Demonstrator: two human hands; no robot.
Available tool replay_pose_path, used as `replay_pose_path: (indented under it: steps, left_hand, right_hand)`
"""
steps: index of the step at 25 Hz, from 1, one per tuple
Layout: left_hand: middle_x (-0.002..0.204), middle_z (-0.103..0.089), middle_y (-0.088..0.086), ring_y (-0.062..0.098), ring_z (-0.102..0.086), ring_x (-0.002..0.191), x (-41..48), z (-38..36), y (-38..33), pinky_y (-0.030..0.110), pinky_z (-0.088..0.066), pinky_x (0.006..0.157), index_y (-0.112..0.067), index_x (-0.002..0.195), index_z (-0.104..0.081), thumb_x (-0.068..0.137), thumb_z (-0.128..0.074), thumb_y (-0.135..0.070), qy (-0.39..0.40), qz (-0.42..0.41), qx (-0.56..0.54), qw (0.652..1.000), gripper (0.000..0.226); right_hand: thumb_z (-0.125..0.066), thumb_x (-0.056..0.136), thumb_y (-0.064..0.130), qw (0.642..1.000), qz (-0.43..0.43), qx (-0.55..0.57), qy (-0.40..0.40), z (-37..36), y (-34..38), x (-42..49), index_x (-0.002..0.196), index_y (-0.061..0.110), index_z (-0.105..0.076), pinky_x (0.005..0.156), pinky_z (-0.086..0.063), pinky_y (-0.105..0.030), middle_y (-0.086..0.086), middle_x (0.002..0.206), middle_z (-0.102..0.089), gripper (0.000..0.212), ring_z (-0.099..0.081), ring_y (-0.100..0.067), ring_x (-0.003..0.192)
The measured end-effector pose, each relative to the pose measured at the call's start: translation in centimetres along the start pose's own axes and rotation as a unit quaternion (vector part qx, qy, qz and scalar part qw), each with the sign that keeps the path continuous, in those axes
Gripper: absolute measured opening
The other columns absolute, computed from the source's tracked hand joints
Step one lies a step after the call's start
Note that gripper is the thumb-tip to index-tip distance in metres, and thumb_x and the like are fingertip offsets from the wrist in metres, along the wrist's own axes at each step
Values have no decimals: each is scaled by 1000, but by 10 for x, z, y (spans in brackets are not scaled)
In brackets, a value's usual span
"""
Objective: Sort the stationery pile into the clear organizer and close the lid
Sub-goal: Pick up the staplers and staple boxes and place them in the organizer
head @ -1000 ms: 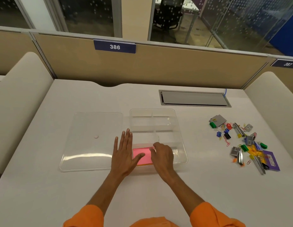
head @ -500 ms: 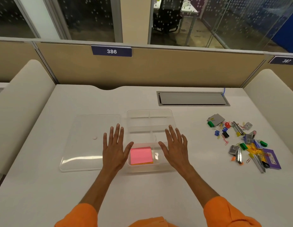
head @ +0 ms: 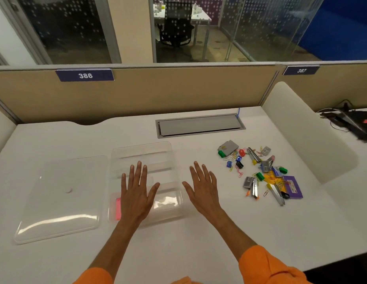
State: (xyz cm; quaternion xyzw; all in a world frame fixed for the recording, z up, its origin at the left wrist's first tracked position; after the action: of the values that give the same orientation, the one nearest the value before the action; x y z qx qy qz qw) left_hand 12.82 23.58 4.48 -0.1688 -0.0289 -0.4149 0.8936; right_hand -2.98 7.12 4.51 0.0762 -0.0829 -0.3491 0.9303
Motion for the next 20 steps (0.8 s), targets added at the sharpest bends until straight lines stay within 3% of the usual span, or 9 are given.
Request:
replay_pose_path:
  steps: [4, 10, 14, 17, 20]
  left_hand:
    - [165, -4, 1, 20, 0, 152, 8, -19, -57, 51, -7, 122, -17, 156, -15, 98, -18, -62, 12, -8, -8, 1000, 74]
    - [165, -7, 1, 19, -1, 152, 21, -51, -140, 50, -6, 123, -17, 155, -18, 97, -18, -64, 39, -33, -34, 998, 75]
    - [164, -7, 0, 18, -1, 152, 31, -67, -178, 47, -3, 123, -18, 156, -16, 96, -12, -67, 57, -45, -32, 997, 78]
    - [164, -4, -2, 15, 2, 152, 36, -77, -196, 45, -1, 123, -20, 156, -14, 96, -12, -67, 69, -54, -27, 996, 76]
    - [164, -3, -3, 13, 3, 151, 41, -83, -207, 42, 0, 124, -21, 156, -12, 95, -12, -67, 84, -57, -47, 994, 76]
  right_hand:
    - [-19, 98, 59, 1000, -7, 14, 4, 11, -51, -4, 150, 19, -31, 118, -14, -43, -2, 160, -20, 66, -18, -23, 148]
    - [-20, 97, 59, 999, -43, 20, 15, 20, -132, -9, 149, 19, -32, 116, -9, -43, -2, 159, -24, 67, -21, -24, 147]
    - [-13, 95, 62, 997, -63, 32, 28, 21, -169, -9, 150, 18, -32, 117, -17, -45, -4, 157, -29, 72, -25, -25, 146]
    - [-31, 98, 52, 995, -73, 46, 49, 20, -193, -7, 151, 16, -28, 117, -17, -45, -5, 158, -27, 64, -24, -26, 146]
    - [-54, 93, 47, 989, -104, 76, 71, 19, -218, -6, 152, 17, -22, 118, -17, -43, -5, 155, -32, 73, -26, -27, 144]
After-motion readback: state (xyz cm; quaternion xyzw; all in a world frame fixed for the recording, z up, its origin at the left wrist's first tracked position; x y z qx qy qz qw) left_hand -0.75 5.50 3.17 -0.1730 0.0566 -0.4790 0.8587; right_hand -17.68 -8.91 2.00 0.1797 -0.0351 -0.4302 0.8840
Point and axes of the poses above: each hand's wrist, its own x-axis towards the middle knuckle, its own z-axis out of the back of the hand, y = z × x, the point moved 5 cm from there along x, towards the middle knuckle
